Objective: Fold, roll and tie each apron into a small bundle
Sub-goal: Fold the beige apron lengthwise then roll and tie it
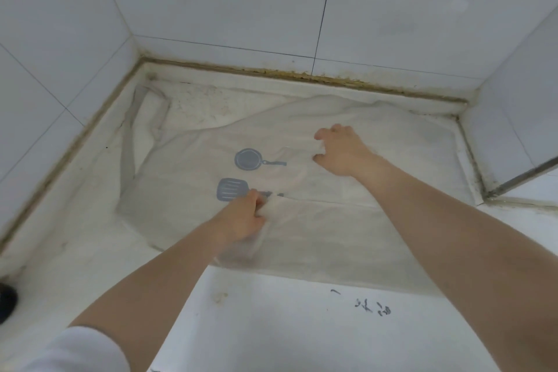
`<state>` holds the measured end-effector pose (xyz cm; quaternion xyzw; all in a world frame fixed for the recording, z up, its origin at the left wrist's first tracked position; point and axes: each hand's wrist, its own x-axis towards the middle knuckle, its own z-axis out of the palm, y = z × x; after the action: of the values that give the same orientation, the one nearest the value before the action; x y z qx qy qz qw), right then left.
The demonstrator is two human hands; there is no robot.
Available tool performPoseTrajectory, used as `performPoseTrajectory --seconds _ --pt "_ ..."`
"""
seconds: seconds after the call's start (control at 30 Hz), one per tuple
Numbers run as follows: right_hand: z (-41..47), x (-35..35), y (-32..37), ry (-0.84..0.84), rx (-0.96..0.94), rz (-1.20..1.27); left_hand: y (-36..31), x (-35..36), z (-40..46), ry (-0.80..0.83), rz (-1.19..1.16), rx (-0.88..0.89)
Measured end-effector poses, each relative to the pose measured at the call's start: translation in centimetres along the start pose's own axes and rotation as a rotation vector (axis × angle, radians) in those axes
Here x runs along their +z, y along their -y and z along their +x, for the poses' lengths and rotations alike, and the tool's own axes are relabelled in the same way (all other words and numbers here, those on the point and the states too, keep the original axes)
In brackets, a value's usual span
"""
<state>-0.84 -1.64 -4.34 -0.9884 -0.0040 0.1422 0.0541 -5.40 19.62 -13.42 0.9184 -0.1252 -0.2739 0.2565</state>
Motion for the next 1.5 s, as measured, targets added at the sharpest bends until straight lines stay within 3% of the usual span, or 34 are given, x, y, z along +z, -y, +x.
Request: performPoseTrajectory --seconds 0.13,0.23,0.3,0.47,0.67,0.77,0.87,1.0,1.17,1.3,1.4,1.5 --pt "-2.3 4.6 2.3 -0.079 -0.196 -0.004 1.0 0.1 0.2 -0.012 -0.064 0.014" --pt "-4.2 8.2 2.0 0.248 -0.313 -0.038 1.7 0.2 0.2 -0.038 0.042 -0.037" --pt "-4.6 9.5 1.2 0.351 -0.262 -0.046 2.6 0.1 0.0 -0.068 0.139 -0.076" --pt "-5.2 9.7 0.4 0.324 -0.221 -0.048 3.0 -0.5 -1.3 -0.087 0.379 -0.128" --pt "-5.8 8.6 -2.1 0.333 -0.143 0.040 1.6 -2.4 -1.7 0.099 0.775 -0.190" --pt "-4.7 7.3 -3.3 0.346 -0.058 0.119 -0.4 -3.1 0.3 0.099 0.609 -0.195" --pt "-3.2 5.4 -4.7 0.226 0.015 0.118 -3.6 -3.7 3.2 0.037 0.404 -0.135" --pt "-0.6 2.0 -6.5 0.153 0.056 0.137 -6.8 -4.1 7.0 0.022 0.350 -0.014" --pt "4.6 -0.6 -8.8 0.101 0.099 0.155 -7.9 -4.3 12.4 -0.008 0.354 -0.021" --pt "8.5 -0.6 -9.6 0.105 0.085 0.109 -8.0 -5.5 15.8 -0.193 0.353 0.033" --pt "11.0 0.5 -10.1 0.147 0.069 0.106 -7.4 -6.7 18.7 -0.322 0.308 -0.064" --pt "11.8 2.1 -10.2 0.265 0.060 0.056 -6.6 -7.6 20.3 -0.342 0.240 -0.202"
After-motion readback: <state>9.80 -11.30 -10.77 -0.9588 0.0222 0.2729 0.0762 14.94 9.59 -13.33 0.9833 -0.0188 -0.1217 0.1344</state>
